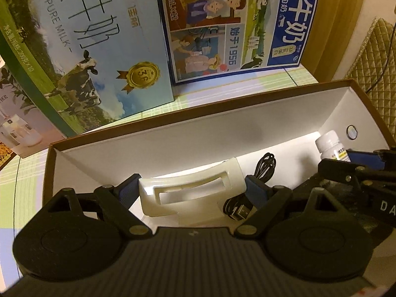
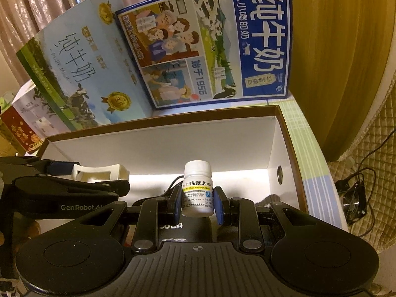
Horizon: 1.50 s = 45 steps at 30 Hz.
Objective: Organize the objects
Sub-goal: 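Lower the pill bottle with the right tool while the left tool lowers the clip frame into the box, then open both tools to release the pill bottle and clip frame inside the box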
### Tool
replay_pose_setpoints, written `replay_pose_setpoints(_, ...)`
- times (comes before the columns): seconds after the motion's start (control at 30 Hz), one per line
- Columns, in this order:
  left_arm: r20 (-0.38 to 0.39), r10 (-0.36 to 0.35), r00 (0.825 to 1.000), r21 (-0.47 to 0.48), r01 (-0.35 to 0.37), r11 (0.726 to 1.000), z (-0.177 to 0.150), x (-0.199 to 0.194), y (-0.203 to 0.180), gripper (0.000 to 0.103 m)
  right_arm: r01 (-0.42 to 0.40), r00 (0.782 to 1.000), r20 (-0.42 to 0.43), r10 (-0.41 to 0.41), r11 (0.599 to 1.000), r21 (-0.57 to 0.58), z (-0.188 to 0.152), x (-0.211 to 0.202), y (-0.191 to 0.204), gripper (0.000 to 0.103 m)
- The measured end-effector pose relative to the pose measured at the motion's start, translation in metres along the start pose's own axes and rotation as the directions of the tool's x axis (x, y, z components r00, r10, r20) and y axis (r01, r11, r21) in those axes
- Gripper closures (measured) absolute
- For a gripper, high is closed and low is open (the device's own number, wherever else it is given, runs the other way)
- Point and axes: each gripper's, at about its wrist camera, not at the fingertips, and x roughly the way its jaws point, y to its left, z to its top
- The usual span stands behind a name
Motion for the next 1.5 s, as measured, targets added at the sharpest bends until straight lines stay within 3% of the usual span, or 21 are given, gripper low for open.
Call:
replay_pose_setpoints(0.6,-0.008,-0.002,1.0,-0.006,0.002,1.0,-0.004,0.001,0.006,0.011,0.011,1.0,-0.009,-0.011,1.0,0.014,0.005,0.012,0.0,0.079)
replay_pose_setpoints(0.8,-0.008,-0.018,1.0,-0.027,0.017,0.999,-0.006,-0.007,0.009,0.01,0.005,0.999,0.031,-0.005,1.0,0.017,0.009,0.011,0.0,0.078)
replay_pose_setpoints(0.93,-0.006,-0.029,1.0,-0.029,0.029,0.999,-0.009,-0.014,0.01,0.01,-0.004,0.999,0.04,0.003,1.0,0.017,0.009,0.007,0.001,0.061)
replay_pose_setpoints(1.2,-0.004,-0.04,0.999,-0.048,0.04,0.998,-0.016,-0.028,0.014,0.008,-0.012,0.999,0.044,0.013,1.0,-0.02,-0.002,-0.01,0.004,0.044)
replay_pose_setpoints(1.5,0.001,-0.041,0.999,-0.071,0.041,0.997,-0.025,-0.051,0.02,0.006,-0.026,0.999,0.042,0.026,1.0,-0.004,-0.016,-0.033,0.008,0.017)
